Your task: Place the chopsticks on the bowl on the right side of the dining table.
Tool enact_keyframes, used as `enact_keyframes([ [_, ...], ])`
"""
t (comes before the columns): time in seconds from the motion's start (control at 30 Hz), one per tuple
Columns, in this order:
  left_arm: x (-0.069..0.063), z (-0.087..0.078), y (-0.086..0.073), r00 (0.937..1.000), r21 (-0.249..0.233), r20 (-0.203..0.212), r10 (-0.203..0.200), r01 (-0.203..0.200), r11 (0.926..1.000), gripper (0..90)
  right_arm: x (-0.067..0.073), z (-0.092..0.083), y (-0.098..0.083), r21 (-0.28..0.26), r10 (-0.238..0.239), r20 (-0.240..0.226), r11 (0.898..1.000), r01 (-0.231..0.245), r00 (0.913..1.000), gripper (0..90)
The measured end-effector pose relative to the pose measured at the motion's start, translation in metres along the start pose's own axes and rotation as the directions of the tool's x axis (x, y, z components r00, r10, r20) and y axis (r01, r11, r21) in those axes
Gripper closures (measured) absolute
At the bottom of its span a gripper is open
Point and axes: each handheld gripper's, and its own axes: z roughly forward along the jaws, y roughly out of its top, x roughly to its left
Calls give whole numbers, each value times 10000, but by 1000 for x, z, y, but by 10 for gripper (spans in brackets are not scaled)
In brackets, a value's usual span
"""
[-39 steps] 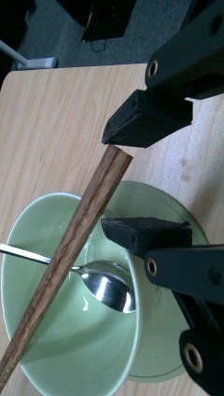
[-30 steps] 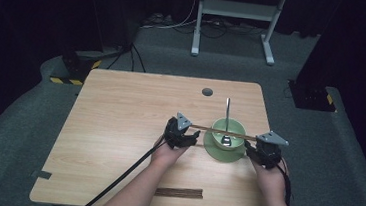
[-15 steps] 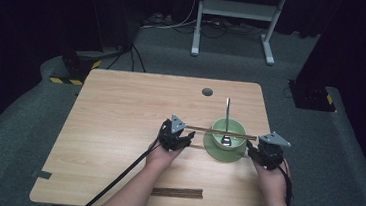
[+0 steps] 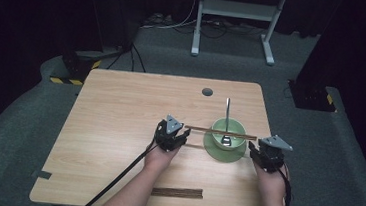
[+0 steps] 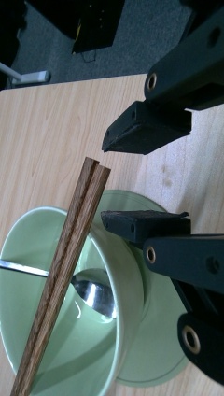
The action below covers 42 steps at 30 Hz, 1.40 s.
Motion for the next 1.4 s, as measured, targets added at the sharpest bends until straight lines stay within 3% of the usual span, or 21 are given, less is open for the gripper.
enact_keyframes([
  [0.27, 0, 3, 0, 9999, -5, 113, -121, 121, 9999, 665, -3, 2, 1, 27, 179, -5, 9998, -179, 9998, 660],
  [0.57, -7, 4, 0, 9999, -40, 139, 43, -42, 10000, 687, -5, 2, 8, 4, 86, -66, 10000, -86, 9999, 688],
  [0.8, -6, 3, 1, 9999, 2, -28, 109, -109, 9999, 632, -6, 2, 11, 1, 150, 26, 9999, -150, 9999, 676],
  [0.87, -5, 0, -1, 10000, -28, 43, -42, 42, 10000, 623, -6, 2, 11, -4, 119, 26, 9999, -119, 9999, 675],
  [1.03, -1, -6, -4, 9993, 32, 163, -329, 329, 9995, 682, -5, 2, 8, 38, 52, -8, 10000, -52, 10000, 678],
  [1.17, -3, -5, -5, 9998, -31, 155, -160, 160, 9999, 742, -5, 4, 8, 94, 31, -15, 10000, -31, 10000, 682],
  [1.4, -5, -4, -5, 9997, -30, 195, -141, 142, 9999, 749, -6, 2, 8, 17, 63, 119, 10000, -64, 9999, 688],
])
